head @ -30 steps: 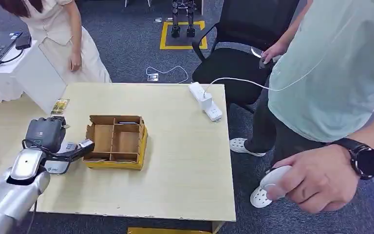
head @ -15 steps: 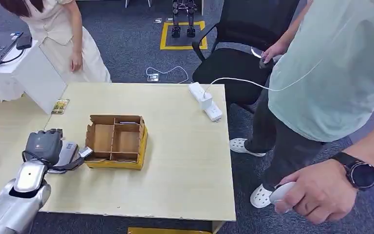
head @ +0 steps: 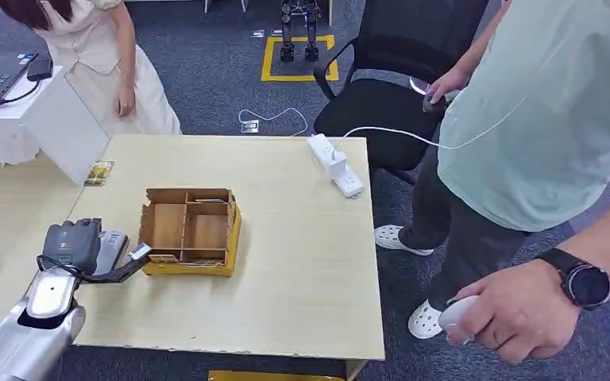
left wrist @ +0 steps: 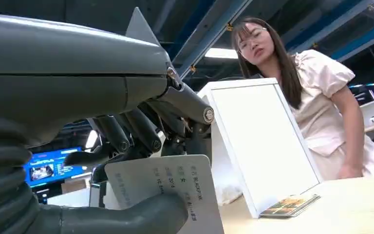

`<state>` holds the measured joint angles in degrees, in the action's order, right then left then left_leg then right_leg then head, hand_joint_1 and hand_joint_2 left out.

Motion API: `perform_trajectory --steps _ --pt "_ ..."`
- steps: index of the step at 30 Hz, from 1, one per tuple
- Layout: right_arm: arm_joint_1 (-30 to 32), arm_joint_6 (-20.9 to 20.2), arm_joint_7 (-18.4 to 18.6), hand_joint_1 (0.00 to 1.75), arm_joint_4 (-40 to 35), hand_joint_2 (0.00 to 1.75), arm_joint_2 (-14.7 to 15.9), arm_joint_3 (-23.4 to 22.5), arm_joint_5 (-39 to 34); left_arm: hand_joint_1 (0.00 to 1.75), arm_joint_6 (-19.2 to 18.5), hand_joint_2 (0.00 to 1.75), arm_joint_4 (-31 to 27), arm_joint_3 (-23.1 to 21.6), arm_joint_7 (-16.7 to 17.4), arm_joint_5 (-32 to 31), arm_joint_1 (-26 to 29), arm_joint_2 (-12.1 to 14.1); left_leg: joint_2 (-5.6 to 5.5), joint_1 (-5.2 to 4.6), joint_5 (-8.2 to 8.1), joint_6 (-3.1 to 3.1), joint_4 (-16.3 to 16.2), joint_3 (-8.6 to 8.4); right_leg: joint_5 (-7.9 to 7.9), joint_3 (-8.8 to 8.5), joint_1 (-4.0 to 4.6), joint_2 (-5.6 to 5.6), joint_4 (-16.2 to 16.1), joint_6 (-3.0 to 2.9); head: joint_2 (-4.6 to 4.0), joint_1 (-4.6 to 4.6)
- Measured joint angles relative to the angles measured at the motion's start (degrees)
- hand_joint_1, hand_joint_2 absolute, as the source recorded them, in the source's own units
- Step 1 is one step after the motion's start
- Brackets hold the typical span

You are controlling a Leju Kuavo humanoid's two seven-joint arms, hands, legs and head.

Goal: Pass the card to the sensor for recognition and then transmit it.

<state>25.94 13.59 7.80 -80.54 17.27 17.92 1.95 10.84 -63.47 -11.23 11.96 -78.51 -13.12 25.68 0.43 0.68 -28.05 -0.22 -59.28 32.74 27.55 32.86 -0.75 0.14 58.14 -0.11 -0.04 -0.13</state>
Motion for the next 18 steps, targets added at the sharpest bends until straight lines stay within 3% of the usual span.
perform_trajectory --steps 18 --pt "0.34 -2.78 -0.24 0.00 -0.39 1.75 -1.53 -2.89 2.71 1.75 -0.41 1.75 0.00 0.44 -2.32 4.77 -0.10 -0.59 0.00 0.00 0.02 0.02 0.00 -0.02 0.00 0.00 0.00 -0.01 0.00 0.00 0.00 0.00"
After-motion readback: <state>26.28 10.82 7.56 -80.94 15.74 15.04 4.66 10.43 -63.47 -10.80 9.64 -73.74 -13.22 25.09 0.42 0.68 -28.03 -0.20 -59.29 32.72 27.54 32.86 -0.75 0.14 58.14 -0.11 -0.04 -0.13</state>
